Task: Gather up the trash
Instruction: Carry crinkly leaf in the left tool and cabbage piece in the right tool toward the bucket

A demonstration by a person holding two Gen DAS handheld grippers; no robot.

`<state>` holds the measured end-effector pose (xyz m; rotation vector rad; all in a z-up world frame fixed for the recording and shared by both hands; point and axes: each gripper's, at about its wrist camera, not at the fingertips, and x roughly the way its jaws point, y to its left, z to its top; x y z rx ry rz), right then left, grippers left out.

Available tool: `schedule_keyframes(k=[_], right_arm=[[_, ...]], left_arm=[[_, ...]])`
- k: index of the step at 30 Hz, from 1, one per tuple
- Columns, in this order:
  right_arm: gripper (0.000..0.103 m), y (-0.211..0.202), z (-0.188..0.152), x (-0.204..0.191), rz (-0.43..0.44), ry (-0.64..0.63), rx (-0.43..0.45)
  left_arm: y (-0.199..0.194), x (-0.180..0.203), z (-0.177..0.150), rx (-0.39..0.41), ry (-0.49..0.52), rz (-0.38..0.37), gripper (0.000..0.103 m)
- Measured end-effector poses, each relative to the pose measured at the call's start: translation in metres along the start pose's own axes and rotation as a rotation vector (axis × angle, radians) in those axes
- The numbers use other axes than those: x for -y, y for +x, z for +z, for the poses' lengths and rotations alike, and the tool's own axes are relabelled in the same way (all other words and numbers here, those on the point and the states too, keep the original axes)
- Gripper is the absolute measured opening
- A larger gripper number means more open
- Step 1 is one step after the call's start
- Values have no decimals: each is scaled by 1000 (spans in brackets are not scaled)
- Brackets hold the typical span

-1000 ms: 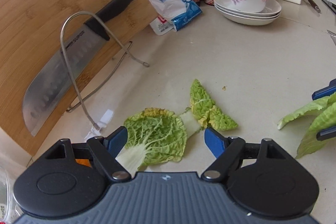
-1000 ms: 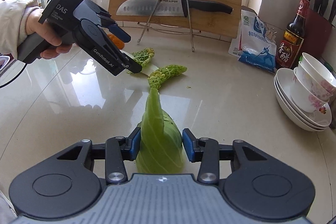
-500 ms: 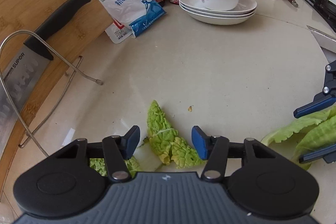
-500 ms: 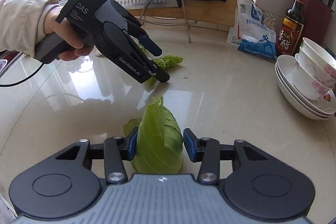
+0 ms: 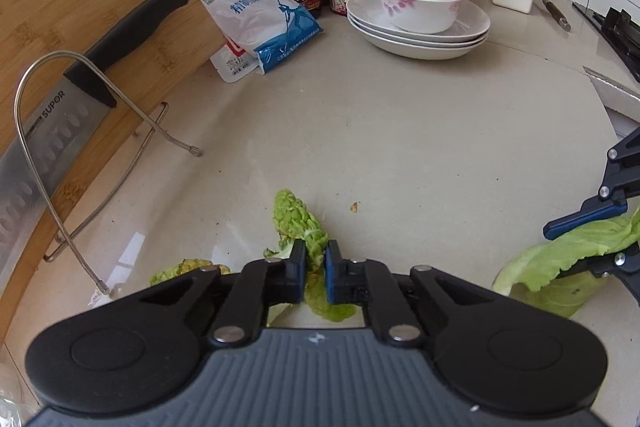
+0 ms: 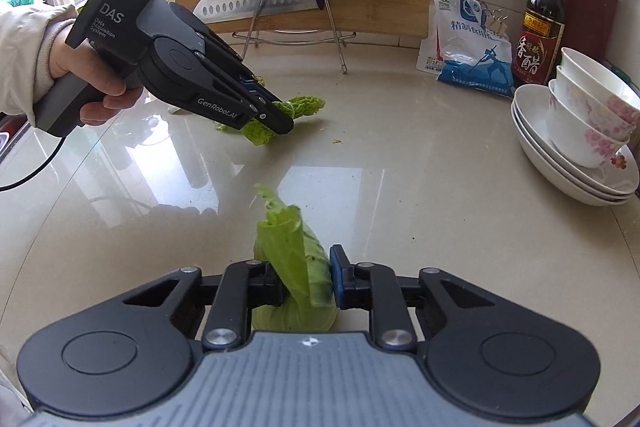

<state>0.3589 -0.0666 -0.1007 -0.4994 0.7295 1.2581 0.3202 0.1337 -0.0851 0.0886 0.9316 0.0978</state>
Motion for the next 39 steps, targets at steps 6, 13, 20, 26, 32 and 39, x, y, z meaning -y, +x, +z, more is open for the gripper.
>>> schedule_keyframes(k=[6,13,20,26,32,39], right_arm=[[19,-18,1,-2,-20,-22,13],[19,-38,-1,-9,-39,-35,30],[19,-59,-5,-17,-69,-43,46],[19,-79,-22,-20,-105,-9,49],[19,-103,-52,-16,-164,67,41],[20,-135,-102,-4,-267,193,24]], left_arm=[[-23,5,5,8,30,-9,6],[-61,21,9,47,64,-59,6],[-90,47,11,87,112,-112,6],[-103,78,9,105,166,-172,6],[-107,116,11,115,230,-242,6],[-108,169,12,131,306,-335,6]])
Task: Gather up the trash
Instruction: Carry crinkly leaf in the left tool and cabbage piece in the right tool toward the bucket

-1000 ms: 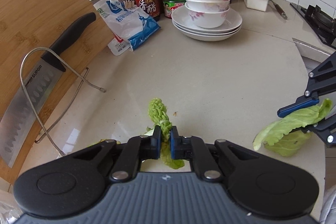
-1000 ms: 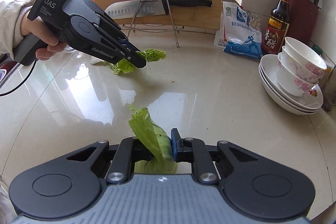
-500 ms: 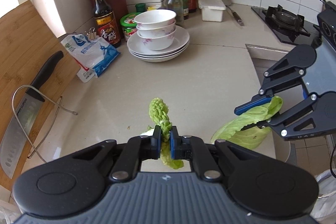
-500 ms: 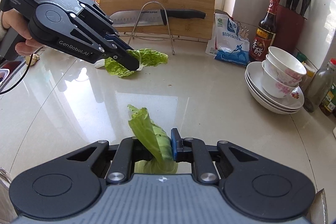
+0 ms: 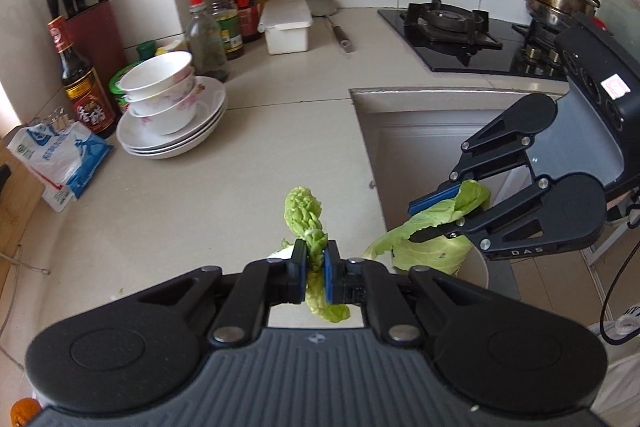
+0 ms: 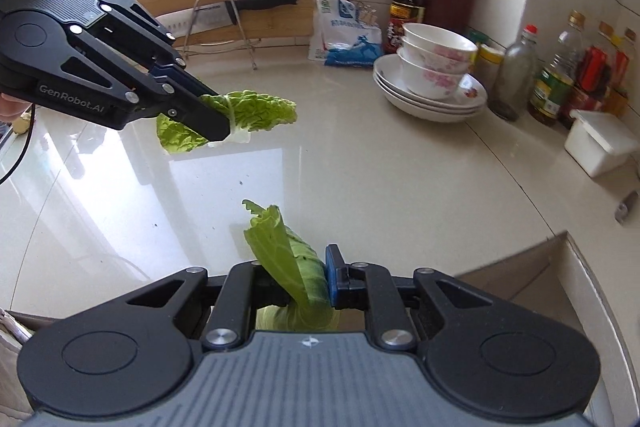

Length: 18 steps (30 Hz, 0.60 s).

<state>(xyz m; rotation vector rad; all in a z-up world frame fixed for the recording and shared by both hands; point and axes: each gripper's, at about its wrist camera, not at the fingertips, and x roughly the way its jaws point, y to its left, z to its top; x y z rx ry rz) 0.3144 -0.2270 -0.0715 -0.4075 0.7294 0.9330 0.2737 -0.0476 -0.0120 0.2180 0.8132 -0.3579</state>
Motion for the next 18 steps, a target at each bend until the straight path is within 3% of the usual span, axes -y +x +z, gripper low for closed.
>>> schedule_keyframes(k=[9,18], right_arm=[[20,-7,-85,53,-152,174,-121],[20,51,-167,101,-189,315,-290]], left_arm=[[27,62,23,15,70,-115,6],[63,111,35,-12,102,-169,6]])
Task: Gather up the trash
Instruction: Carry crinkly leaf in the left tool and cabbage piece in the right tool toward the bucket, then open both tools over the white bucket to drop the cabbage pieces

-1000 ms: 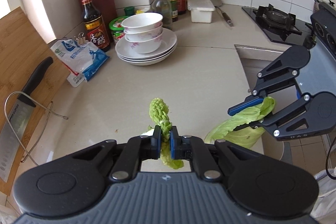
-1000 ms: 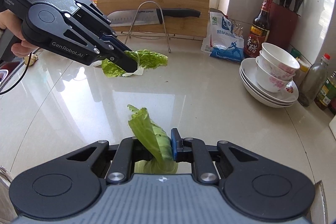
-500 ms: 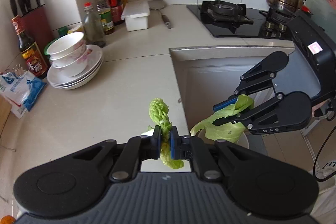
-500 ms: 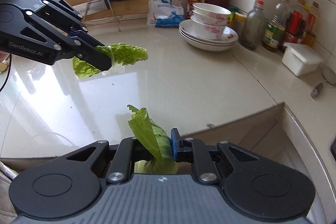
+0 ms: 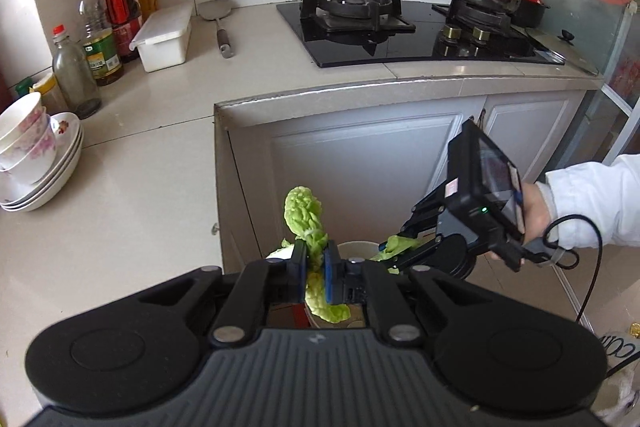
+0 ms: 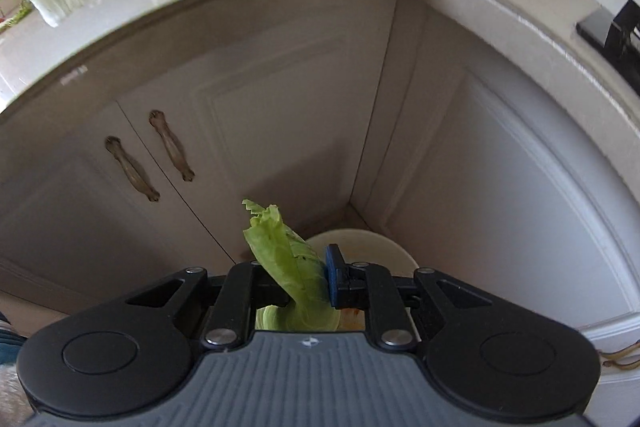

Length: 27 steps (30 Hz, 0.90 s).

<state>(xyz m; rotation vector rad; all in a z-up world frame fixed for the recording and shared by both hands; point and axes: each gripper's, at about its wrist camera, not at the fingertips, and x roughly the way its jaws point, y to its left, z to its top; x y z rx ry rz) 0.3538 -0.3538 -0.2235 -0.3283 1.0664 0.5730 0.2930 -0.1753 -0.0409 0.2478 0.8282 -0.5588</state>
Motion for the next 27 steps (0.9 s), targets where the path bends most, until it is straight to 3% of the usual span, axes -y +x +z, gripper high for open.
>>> schedule_keyframes(k=[5,6,10,15,20,27], right_arm=[[21,36,-15,14,-26,22,-49],[26,41,-16,17,-36,31,-53],[72,47,-23,27,-52,52,-28],[96,30,-31,40,-42,77,30],[103,-3,-46,43,-71,93,90],[103,-43,-73,35,-134,105,135]], left_arm=[[27,16,5,-23,-5,-20,6],[32,18,6,-28,-8,-22,6],[58,26,9,-57,-19,-36,6],[93,38,12,-93,-8,-59,6],[137,52,14,-126,-3,-85,6],[206,72,9,-205,-16,-109,6]])
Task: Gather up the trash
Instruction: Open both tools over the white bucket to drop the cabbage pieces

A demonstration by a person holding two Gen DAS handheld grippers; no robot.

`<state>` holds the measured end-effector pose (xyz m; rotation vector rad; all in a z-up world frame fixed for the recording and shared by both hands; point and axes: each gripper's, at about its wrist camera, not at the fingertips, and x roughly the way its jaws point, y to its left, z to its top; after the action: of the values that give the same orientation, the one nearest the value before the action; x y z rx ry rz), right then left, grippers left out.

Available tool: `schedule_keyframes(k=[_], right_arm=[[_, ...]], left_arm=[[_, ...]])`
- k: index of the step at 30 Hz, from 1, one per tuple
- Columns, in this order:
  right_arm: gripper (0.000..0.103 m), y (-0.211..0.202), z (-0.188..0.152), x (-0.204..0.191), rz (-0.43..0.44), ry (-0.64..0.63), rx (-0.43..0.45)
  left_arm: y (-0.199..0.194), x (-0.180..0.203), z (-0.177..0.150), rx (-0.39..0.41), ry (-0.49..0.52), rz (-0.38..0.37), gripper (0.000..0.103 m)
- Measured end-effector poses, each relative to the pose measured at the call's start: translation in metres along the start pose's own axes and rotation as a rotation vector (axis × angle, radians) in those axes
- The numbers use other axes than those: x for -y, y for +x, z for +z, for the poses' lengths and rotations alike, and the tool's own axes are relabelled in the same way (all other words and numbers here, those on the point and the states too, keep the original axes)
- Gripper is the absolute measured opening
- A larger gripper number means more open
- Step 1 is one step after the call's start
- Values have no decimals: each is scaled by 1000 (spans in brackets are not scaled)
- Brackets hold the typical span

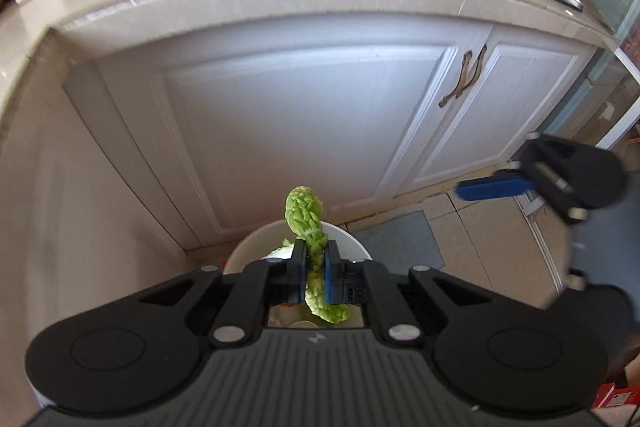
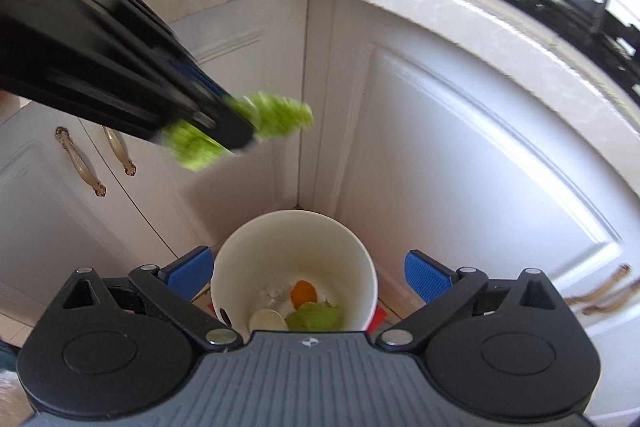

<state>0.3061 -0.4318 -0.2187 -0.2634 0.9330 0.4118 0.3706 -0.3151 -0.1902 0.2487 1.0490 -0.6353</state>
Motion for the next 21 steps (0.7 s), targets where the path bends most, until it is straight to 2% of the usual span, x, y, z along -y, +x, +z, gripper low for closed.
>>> schedule_keyframes(k=[3,5,6,7,8,9,10,15,21], right_arm=[[103,-15,-7,2,-15,14,12],[103,-23,-9,4,-30,26,19],[103,-25,-9,4,-34,30,16],[103,-28,-8,5,-43,35,14],[103,-29,-7,3,-53,39,18],[103,-31,-7,3,-56,41,23],[103,-32,-6,2,-60,45,22],[103,-40,-5,6,-89,66,26],[103,-51,-1,2,-100,57,26]], left_arm=[[28,3,0,-39,8,4,7],[45,4,-1,-57,21,12,13],[53,6,-1,-71,30,30,25],[61,6,-2,-83,34,43,44],[67,6,-3,-87,38,48,55],[72,6,-4,-82,39,57,72],[75,6,-6,-73,39,68,77],[72,4,-4,-63,25,98,78],[27,2,2,23,-9,112,79]])
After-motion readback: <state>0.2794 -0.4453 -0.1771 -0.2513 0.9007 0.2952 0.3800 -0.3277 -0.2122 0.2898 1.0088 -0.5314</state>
